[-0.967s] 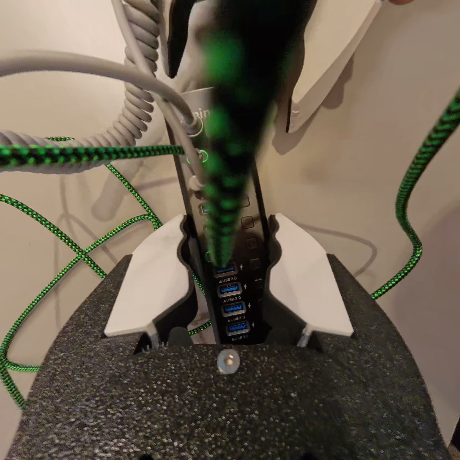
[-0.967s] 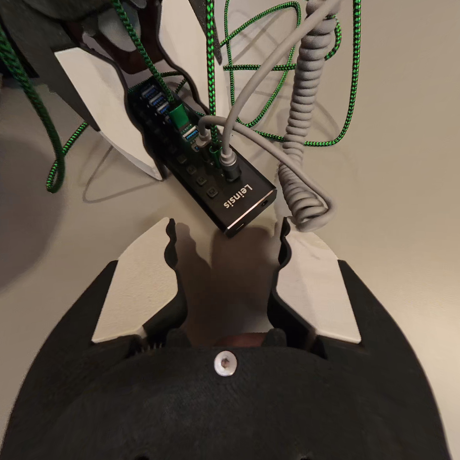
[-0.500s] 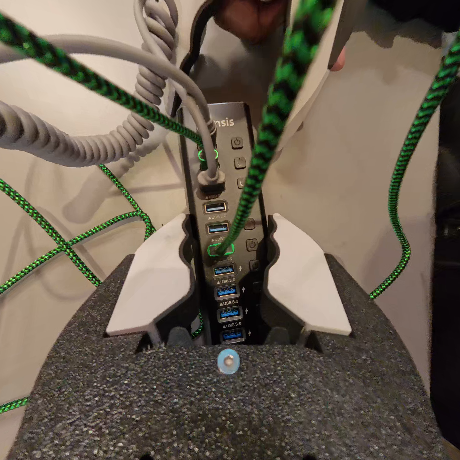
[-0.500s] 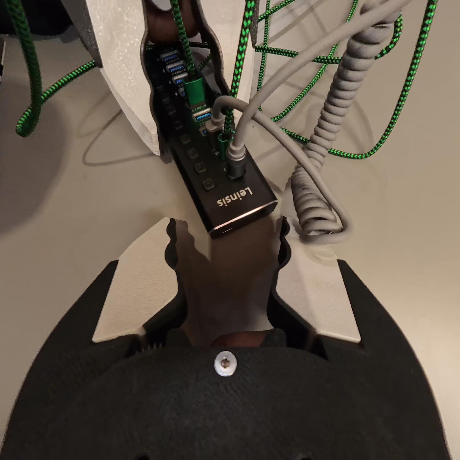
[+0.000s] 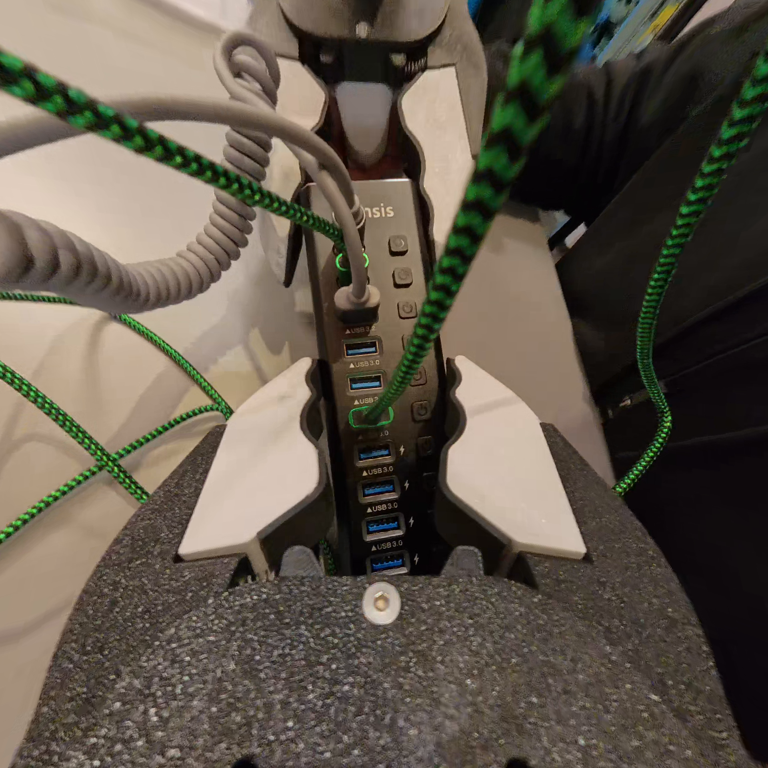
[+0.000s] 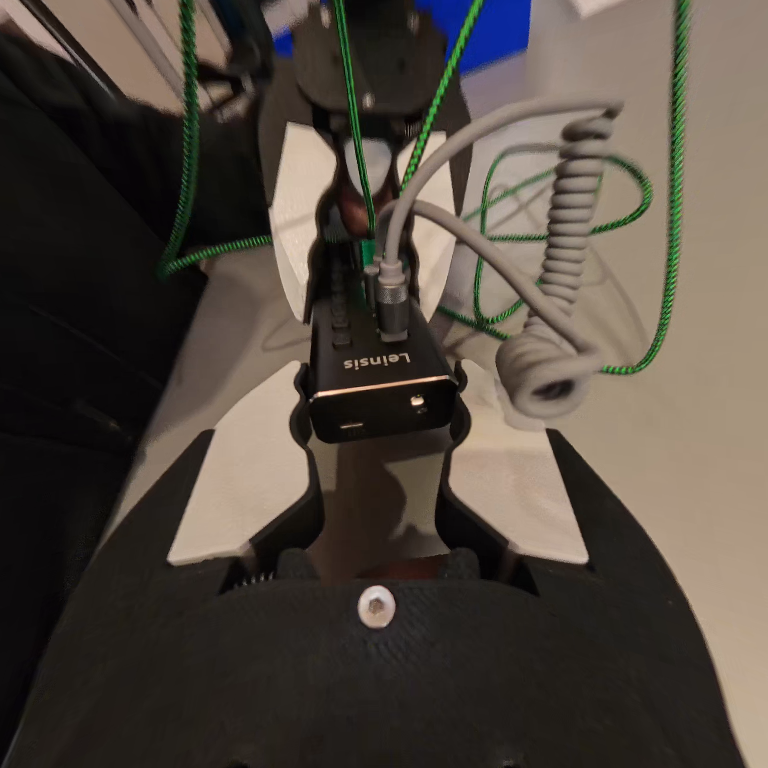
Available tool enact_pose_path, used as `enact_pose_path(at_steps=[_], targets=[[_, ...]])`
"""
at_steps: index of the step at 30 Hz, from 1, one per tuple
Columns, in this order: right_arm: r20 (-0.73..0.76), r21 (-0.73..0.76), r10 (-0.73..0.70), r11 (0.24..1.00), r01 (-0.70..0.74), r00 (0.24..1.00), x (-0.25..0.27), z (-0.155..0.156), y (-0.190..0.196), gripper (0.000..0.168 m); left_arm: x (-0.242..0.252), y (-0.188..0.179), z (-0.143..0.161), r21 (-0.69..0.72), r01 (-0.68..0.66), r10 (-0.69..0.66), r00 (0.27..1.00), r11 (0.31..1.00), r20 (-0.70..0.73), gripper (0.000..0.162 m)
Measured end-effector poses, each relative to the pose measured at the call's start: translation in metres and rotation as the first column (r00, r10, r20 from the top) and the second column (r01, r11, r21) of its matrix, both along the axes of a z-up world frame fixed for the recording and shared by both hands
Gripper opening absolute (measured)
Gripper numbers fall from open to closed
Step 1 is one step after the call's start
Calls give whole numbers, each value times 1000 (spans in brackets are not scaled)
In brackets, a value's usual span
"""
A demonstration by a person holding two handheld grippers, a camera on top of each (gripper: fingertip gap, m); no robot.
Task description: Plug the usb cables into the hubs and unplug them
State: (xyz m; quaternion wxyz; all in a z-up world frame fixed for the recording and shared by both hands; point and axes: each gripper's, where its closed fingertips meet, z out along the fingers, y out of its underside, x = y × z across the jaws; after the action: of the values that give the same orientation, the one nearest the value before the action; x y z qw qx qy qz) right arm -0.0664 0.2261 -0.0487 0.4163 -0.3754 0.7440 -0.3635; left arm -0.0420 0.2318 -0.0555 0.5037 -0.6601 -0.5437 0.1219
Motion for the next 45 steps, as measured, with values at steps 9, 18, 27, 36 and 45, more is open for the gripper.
enact_pose_path(at_steps=[9, 18, 27, 36, 45], targets=[[384, -105, -154, 972, 209, 911, -4, 65, -9, 74, -21, 4, 47, 129, -68, 102, 955, 989, -278, 57], [354, -178, -163, 955, 237, 921, 19, 68, -6, 71, -29, 16, 55, 115, -67, 104, 927, 991, -360, 57], [193, -341, -189, 907, 246, 963, -1, 72, -9, 68, -25, -1, 65, 171, -133, 191, 903, 976, -384, 46], [157, -397, -133, 899, 186, 979, -13, 65, 5, 68, -34, 9, 34, 100, -155, 176, 954, 983, -243, 41], [159, -403, -141, 894, 195, 977, -24, 64, 12, 68, -42, 7, 35, 33, -236, 236, 931, 971, -278, 0]])
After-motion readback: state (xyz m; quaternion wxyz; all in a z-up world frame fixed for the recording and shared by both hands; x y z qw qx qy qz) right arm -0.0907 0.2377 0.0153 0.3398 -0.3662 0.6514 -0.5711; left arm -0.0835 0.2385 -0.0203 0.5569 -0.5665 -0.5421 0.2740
